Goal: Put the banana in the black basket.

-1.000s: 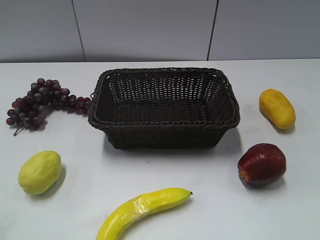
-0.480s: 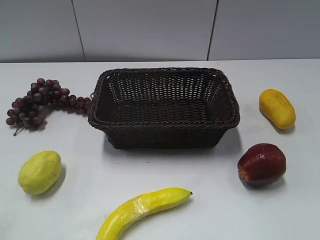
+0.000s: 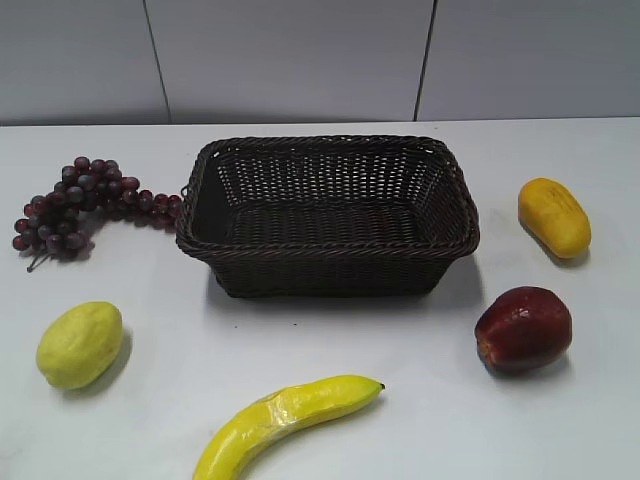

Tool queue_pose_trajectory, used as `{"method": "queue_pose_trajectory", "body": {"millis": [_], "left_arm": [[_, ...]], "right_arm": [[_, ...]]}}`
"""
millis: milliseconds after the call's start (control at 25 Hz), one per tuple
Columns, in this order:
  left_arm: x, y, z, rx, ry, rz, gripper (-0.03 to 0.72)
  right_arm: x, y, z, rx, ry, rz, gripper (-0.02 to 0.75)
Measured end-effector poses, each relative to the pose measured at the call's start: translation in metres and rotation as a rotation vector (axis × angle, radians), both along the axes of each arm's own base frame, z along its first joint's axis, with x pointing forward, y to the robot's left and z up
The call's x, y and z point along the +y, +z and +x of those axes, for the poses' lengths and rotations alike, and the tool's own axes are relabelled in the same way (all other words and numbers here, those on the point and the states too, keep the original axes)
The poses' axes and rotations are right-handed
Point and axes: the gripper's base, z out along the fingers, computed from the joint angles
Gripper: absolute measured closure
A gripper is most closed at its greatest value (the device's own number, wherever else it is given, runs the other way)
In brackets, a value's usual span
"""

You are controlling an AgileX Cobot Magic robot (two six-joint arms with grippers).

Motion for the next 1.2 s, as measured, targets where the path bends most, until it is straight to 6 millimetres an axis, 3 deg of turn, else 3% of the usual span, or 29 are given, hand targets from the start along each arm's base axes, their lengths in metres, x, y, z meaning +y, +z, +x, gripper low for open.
{"method": "queue_pose_trajectory", "body": {"millis": [160,400,760,1000,1200], "left_arm": [[-0.005,0.004,0.013,0.059,-0.096,0.028,0.226],[-0.011,0.024,0.028,-0.039,-0.195,0.035,0.226],[-0.027,0.037,0.059,0.075,-0.448,0.076,0.228],[-0.053,0.050,0.101,0.144,-0.565,0.105,0.228],[-0.090,0.049,0.133,0.203,-0.717,0.193,0.229]], "right_arm": [[0.000,0.000,0.000,0.000,0.000,0.000,0.148],[0.000,0.000,0.000,0.000,0.000,0.000,0.148],[0.000,0.000,0.000,0.000,0.000,0.000,0.148],[0.000,0.000,0.000,0.000,0.000,0.000,0.148],[0.000,0.000,0.000,0.000,0.000,0.000,0.148]]}}
